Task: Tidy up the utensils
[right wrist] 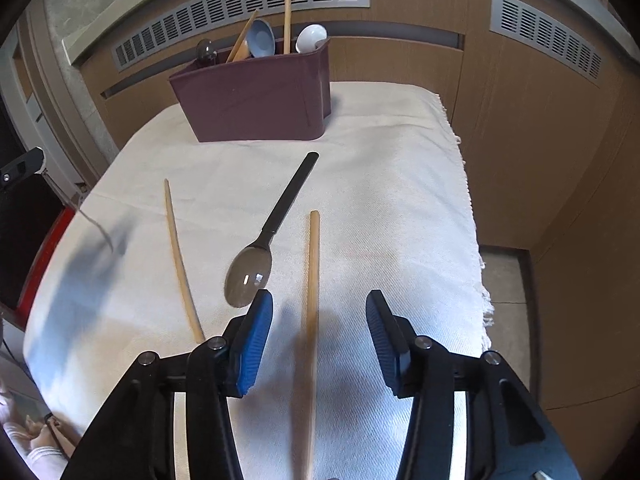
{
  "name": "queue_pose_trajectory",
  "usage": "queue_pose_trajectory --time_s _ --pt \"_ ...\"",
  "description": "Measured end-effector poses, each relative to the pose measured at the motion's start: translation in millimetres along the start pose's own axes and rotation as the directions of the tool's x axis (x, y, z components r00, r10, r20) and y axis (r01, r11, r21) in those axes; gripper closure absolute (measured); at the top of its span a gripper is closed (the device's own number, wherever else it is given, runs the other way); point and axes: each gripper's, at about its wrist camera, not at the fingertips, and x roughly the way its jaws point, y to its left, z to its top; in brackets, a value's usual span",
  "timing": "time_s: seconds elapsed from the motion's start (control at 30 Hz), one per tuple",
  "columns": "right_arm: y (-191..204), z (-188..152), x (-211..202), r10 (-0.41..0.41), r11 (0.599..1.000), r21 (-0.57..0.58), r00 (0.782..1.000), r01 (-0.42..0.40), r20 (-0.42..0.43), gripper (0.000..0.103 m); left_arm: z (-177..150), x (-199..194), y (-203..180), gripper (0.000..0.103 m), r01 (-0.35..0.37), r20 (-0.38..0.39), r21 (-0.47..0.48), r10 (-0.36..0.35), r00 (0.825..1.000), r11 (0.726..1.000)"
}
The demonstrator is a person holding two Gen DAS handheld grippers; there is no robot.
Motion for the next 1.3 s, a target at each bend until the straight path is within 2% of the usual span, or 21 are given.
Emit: queue_pose_trajectory --time_s 0.07,0.23,0.37,0.43,0.57,0.7,0.83,0.93,1.1,1.2,1.3 --pt "4 6 11 -0.001 1.0 -0.03 1.0 0.0 -0.025 0.076 -2 2 -1 0.081 0.011 -0.01 -0.002 -0.011 1.0 1.0" --pt "4 19 39 0.023 0.999 -0.041 0.995 -0.027 -0.1 0.079 -5 4 -4 0.081 0.032 -0.022 -0.009 -0.032 0.999 0.999" --pt "10 20 37 -0.015 0.996 -0.093 0.995 0.005 -0.103 0.096 -7 5 -4 0.081 0.046 -0.032 -0.018 -0.047 0.998 0.999" --pt "9 17 31 -0.008 0.996 -0.091 0.995 -0.001 -0.097 0.096 -8 4 -3 0.081 0.048 -0.03 -0.024 -0.049 0.998 0.999" --pt "4 16 -2 0.047 0.998 -0.031 0.999 -0.047 -0.019 0.097 -8 3 -1 0.081 0.052 -0.032 -0.03 -0.053 0.998 0.998" --pt "8 21 -46 0.031 0.999 -0.021 0.994 -0.029 0.107 0.097 -8 0 -3 0.081 0.055 -0.03 -0.033 -0.056 0.998 0.998" --pt "15 23 -83 0.021 1.0 -0.019 0.975 -0.018 0.222 0.097 -7 -5 -8 0.081 0.057 -0.025 -0.028 -0.058 0.998 0.998" --pt "18 28 -97 0.03 1.0 -0.015 0.961 -0.027 0.275 0.097 -4 -11 -11 0.081 0.06 -0.014 -0.022 -0.061 0.998 0.998" --pt "16 53 -118 0.045 0.999 0.001 0.935 -0.049 0.352 0.097 22 -26 -15 0.081 0.094 0.035 -0.009 -0.094 0.995 0.996" --pt "20 81 -148 0.036 0.999 -0.016 0.896 -0.032 0.443 0.097 58 -42 -20 0.081 0.1 0.107 0.026 -0.103 0.989 0.995" --pt "25 122 -186 0.011 0.999 -0.032 0.836 0.008 0.549 0.097 104 -57 -25 0.081 0.086 0.201 0.06 -0.097 0.975 0.994"
